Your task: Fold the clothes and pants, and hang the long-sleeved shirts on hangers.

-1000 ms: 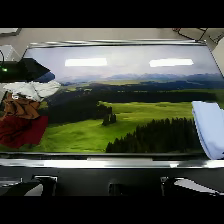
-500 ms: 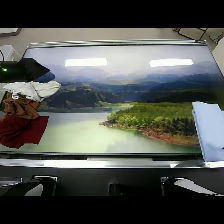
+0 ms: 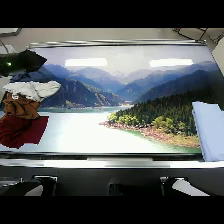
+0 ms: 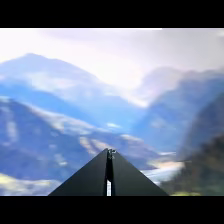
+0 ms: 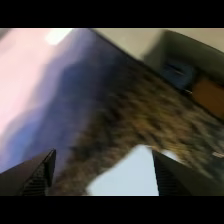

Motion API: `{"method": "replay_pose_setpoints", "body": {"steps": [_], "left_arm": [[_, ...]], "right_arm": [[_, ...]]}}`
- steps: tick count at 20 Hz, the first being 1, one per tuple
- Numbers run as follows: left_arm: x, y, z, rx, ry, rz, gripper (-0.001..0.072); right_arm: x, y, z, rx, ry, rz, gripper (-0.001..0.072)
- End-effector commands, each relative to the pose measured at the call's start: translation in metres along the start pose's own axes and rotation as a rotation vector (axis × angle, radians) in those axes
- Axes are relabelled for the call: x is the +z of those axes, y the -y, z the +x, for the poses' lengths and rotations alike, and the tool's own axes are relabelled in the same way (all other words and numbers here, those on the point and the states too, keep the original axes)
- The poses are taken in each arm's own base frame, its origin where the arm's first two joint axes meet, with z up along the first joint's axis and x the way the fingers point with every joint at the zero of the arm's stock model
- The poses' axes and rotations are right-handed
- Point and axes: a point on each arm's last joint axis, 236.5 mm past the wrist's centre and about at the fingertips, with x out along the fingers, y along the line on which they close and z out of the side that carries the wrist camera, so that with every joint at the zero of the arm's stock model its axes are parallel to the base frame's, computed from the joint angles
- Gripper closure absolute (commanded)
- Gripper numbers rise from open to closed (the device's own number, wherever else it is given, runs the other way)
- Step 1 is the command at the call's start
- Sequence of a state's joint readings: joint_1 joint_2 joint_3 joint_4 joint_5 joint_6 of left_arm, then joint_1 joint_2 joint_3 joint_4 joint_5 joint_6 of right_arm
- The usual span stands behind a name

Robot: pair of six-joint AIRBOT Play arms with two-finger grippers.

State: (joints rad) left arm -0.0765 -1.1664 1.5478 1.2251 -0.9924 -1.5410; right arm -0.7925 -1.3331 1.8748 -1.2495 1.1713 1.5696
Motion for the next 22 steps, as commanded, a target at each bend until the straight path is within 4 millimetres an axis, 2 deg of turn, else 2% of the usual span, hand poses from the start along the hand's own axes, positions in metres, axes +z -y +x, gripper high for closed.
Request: {"method": "replay_pose_setpoints", "body": {"steps": [1,2,3,4,5,6,7,8,10,14,22], "left_arm": [[-0.040,-0.076,0.021,0.355,-0.168,0.073,0.0683],[-0.076,-0.088,0.030,0.388,-0.315,0.030,0.0610],[-0.118,-0.092,0.034,0.397,-0.492,-0.008,0.0280],[-0.159,-0.091,0.034,0.388,-0.666,-0.038,-0.0013],[-0.200,-0.084,0.031,0.337,-0.828,-0.030,-0.0004],[-0.229,-0.075,0.031,0.274,-0.909,-0.010,-0.0004],[-0.250,-0.072,0.032,0.249,-0.926,-0.006,-0.0004],[-0.264,-0.073,0.033,0.252,-0.905,-0.012,-0.0004],[-0.277,-0.077,0.034,0.265,-0.835,-0.013,-0.0004],[-0.278,-0.079,0.035,0.268,-0.813,-0.007,-0.0004],[-0.277,-0.079,0.036,0.267,-0.810,-0.007,-0.0004]], "right_arm": [[-0.072,-0.119,0.014,0.157,-0.229,-0.150,0.0031],[-0.129,-0.131,0.026,0.145,-0.419,-0.185,0.0027],[-0.183,-0.138,0.032,0.147,-0.597,-0.227,0.0014],[-0.237,-0.142,0.032,0.144,-0.771,-0.264,0.0014],[-0.280,-0.141,0.029,0.134,-0.897,-0.295,0.0014],[-0.315,-0.139,0.025,0.124,-0.987,-0.326,0.0017],[-0.342,-0.134,0.021,0.105,-1.041,-0.375,0.0018],[-0.360,-0.129,0.017,0.087,-1.058,-0.429,0.0018],[-0.373,-0.128,0.017,0.075,-1.038,-0.482,0.0014],[-0.364,-0.134,0.026,0.088,-0.972,-0.476,0.0015],[-0.365,-0.135,0.025,0.091,-0.976,-0.474,0.0016]]}}
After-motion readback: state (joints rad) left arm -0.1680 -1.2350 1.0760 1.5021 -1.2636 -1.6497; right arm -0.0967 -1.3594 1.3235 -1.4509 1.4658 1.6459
